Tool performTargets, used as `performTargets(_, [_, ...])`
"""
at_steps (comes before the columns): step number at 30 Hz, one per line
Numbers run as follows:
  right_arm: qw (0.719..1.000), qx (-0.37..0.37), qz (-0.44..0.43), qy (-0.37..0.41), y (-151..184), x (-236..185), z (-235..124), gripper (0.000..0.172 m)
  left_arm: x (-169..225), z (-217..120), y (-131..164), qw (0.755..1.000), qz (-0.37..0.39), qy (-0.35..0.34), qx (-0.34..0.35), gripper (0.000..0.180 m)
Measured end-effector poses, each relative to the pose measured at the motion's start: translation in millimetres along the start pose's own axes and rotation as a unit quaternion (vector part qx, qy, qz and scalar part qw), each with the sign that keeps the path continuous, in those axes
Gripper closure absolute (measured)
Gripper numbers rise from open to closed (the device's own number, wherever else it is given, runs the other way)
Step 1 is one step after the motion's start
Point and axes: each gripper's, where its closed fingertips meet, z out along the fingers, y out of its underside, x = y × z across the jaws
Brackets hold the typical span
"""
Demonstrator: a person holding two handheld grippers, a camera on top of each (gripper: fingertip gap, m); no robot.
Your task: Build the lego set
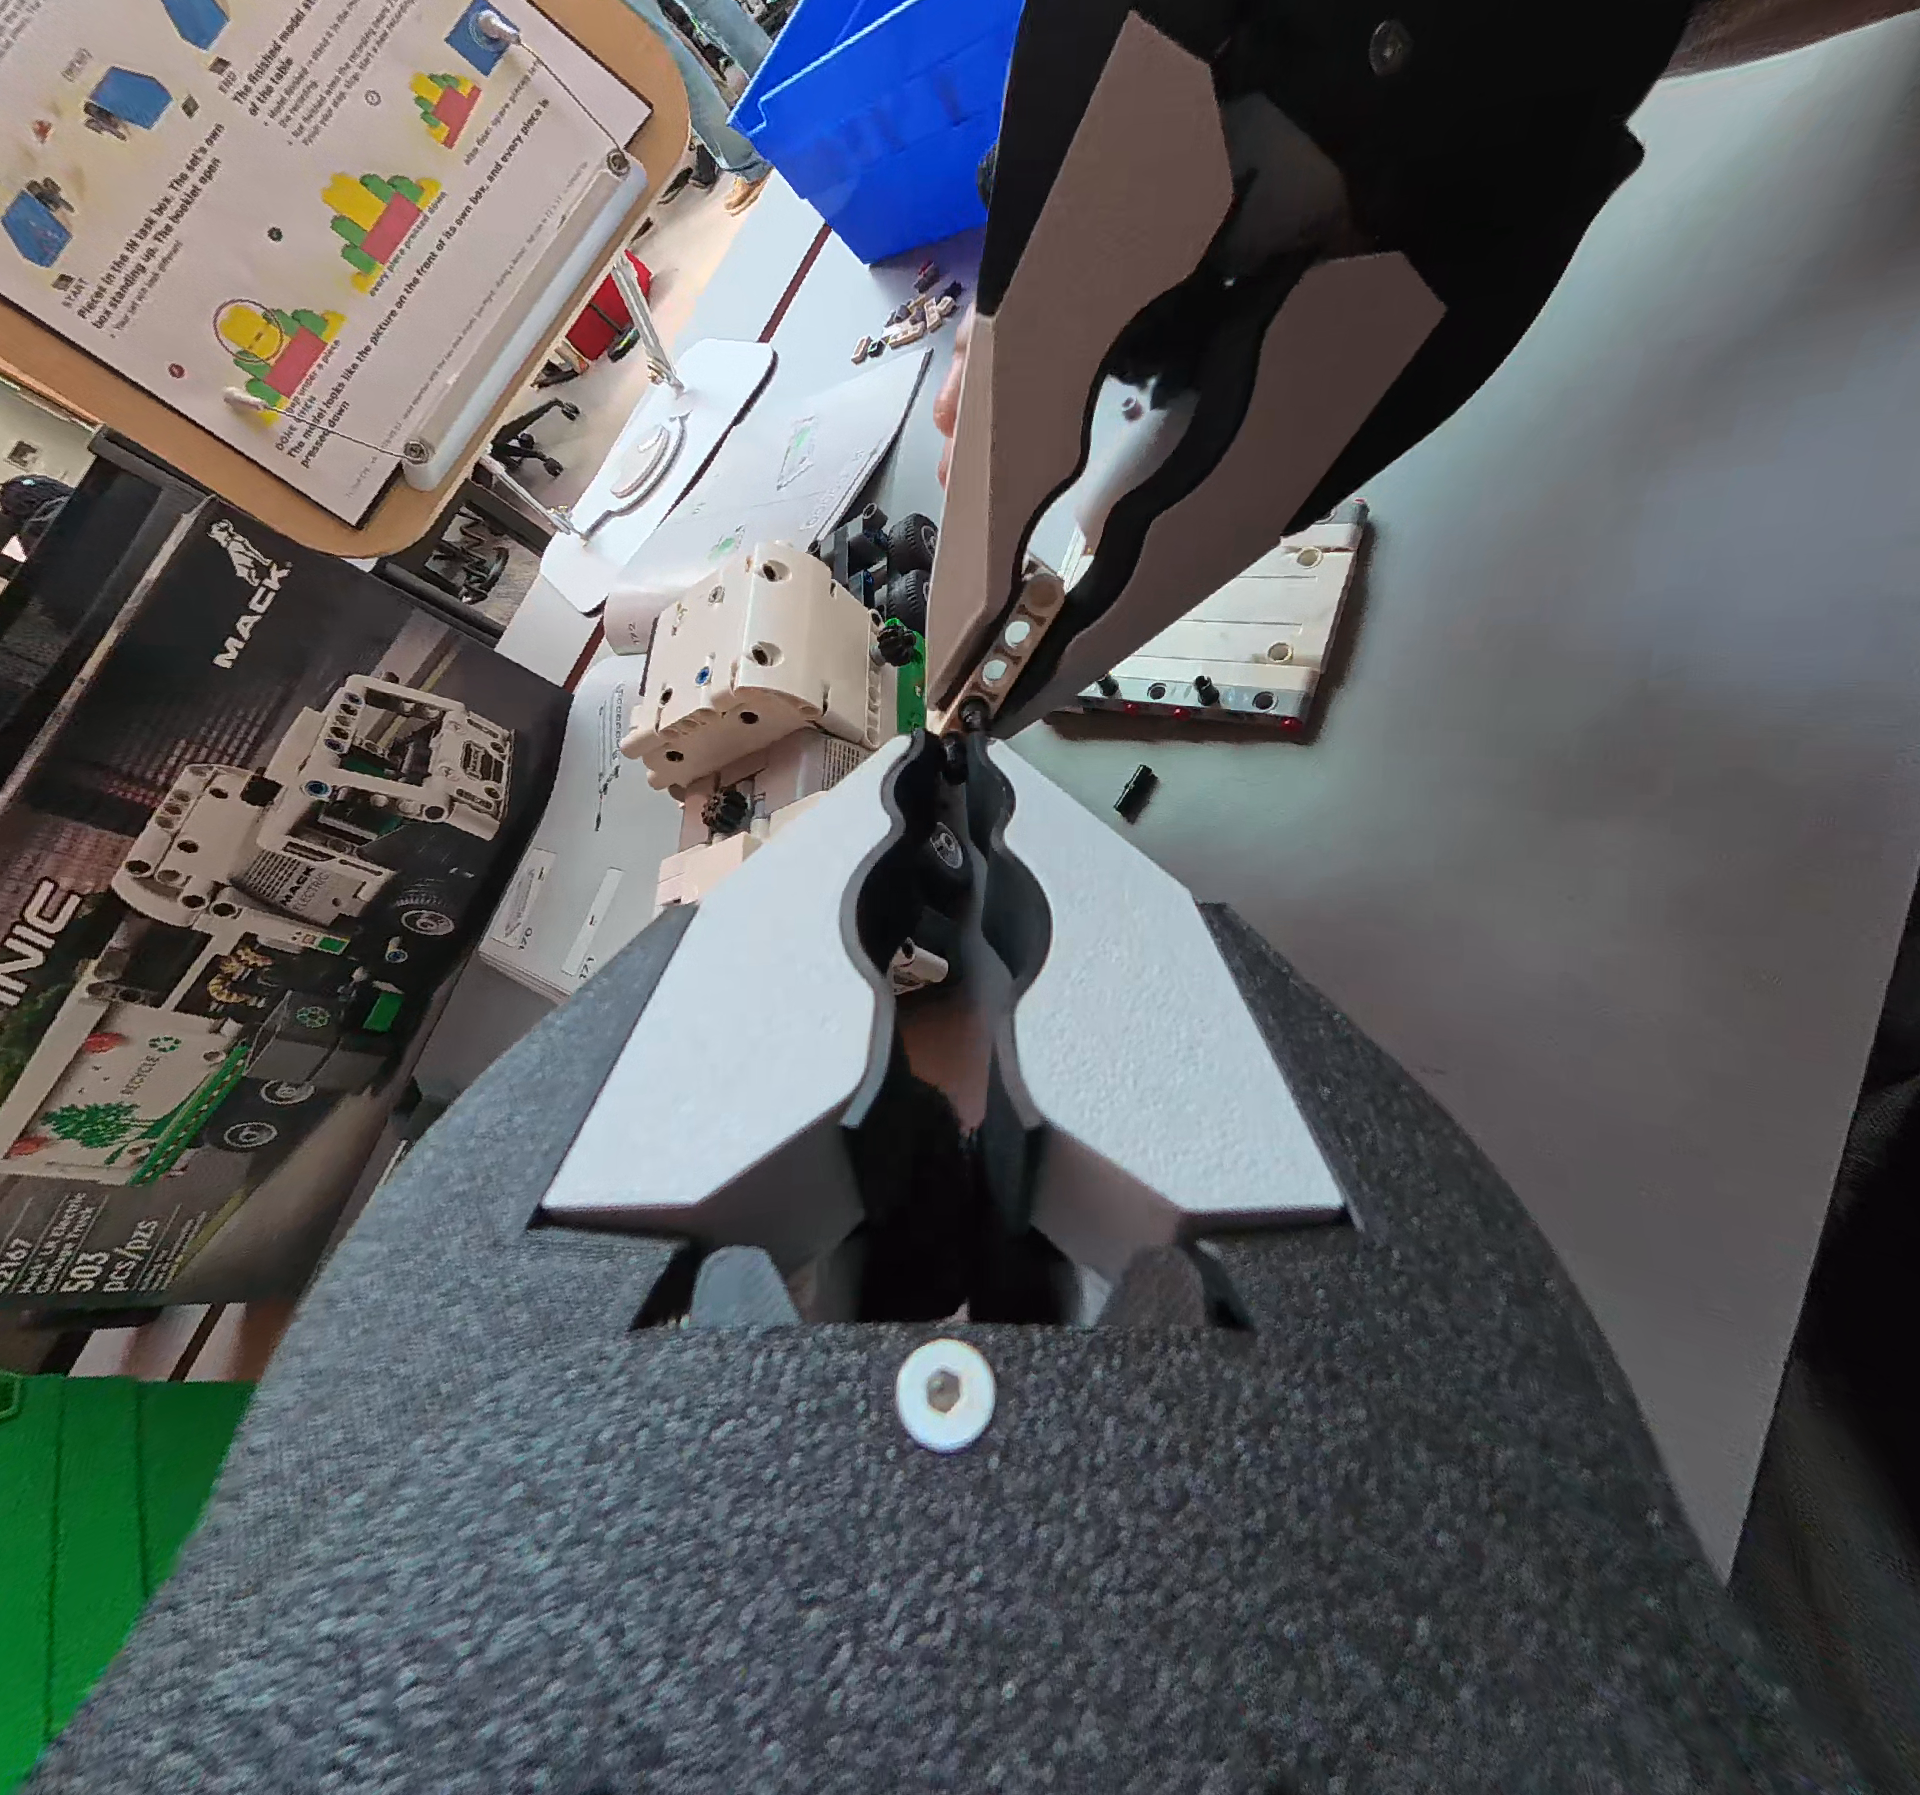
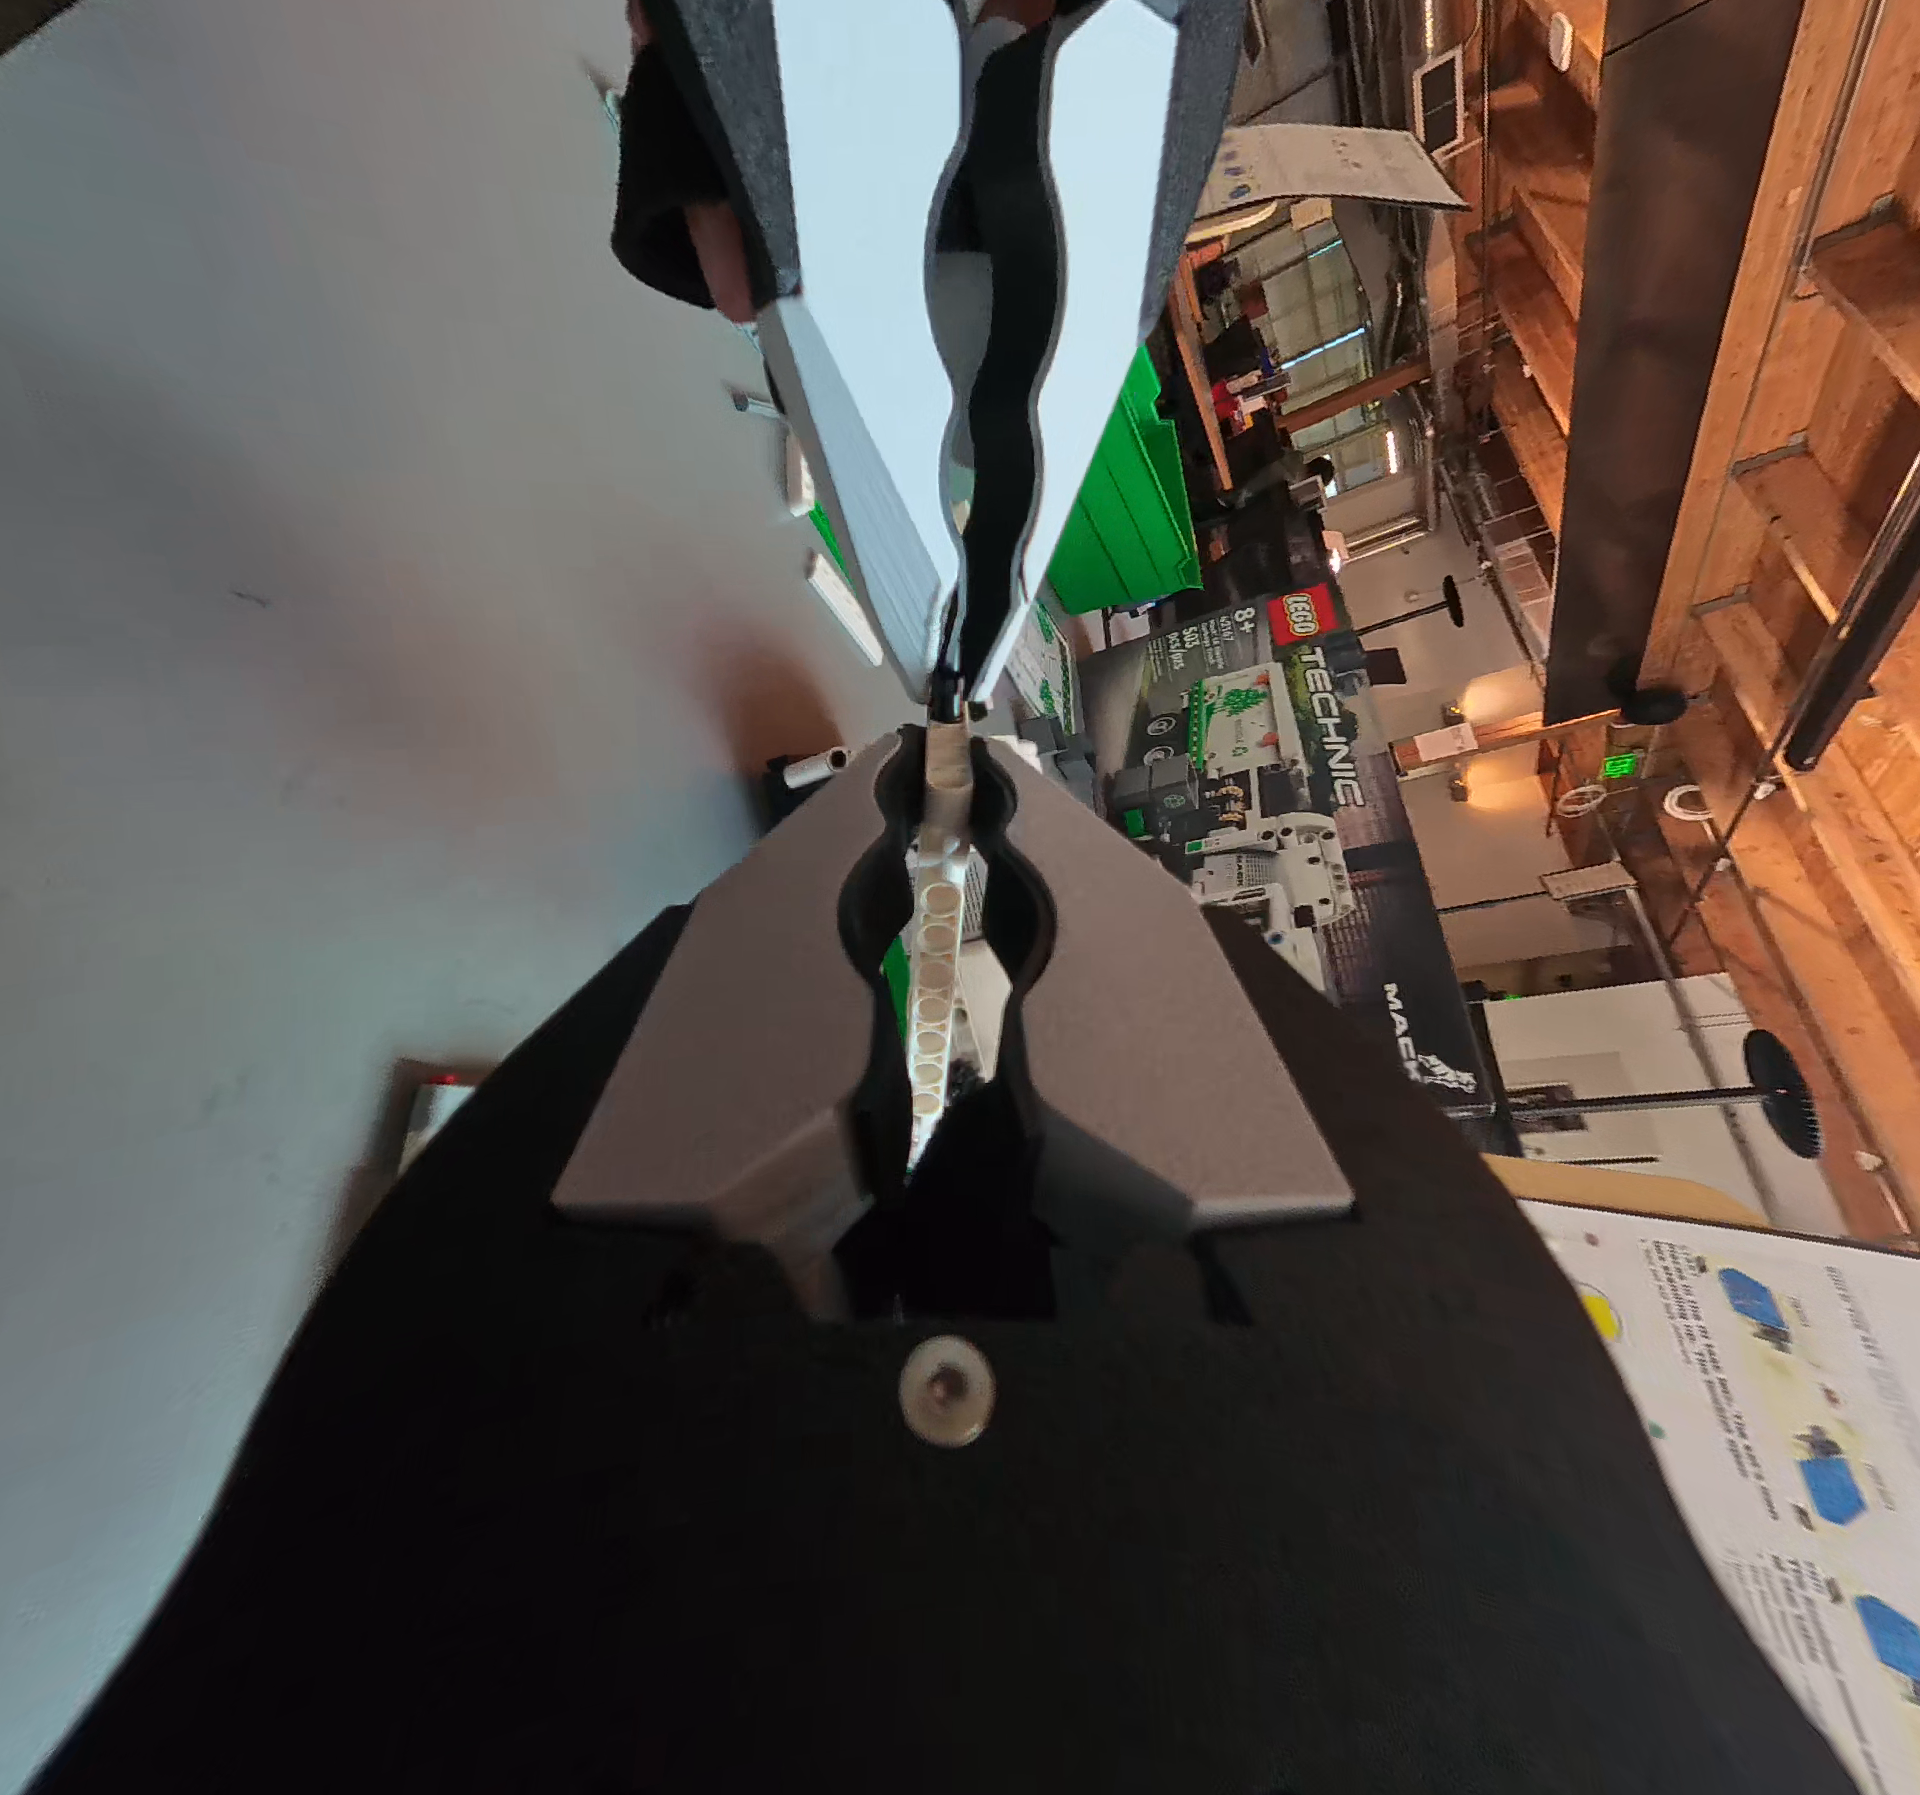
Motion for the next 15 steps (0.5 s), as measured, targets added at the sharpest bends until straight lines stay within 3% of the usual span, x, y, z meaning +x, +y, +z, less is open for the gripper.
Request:
performTargets(5, [1.0,0.013,0.022,-0.007,-2.0,1.0,1.2,0.166,-1.7,-4.8,-2.8,0.999,-0.037,0.011,0.01,0.171])
performTargets(15, [0.999,0.018,0.035,-0.007,-1.2,4.7,-1.0,0.166,-3.0,-14.8,-6.0,1.0,0.002,-0.008,0.019,0.178])
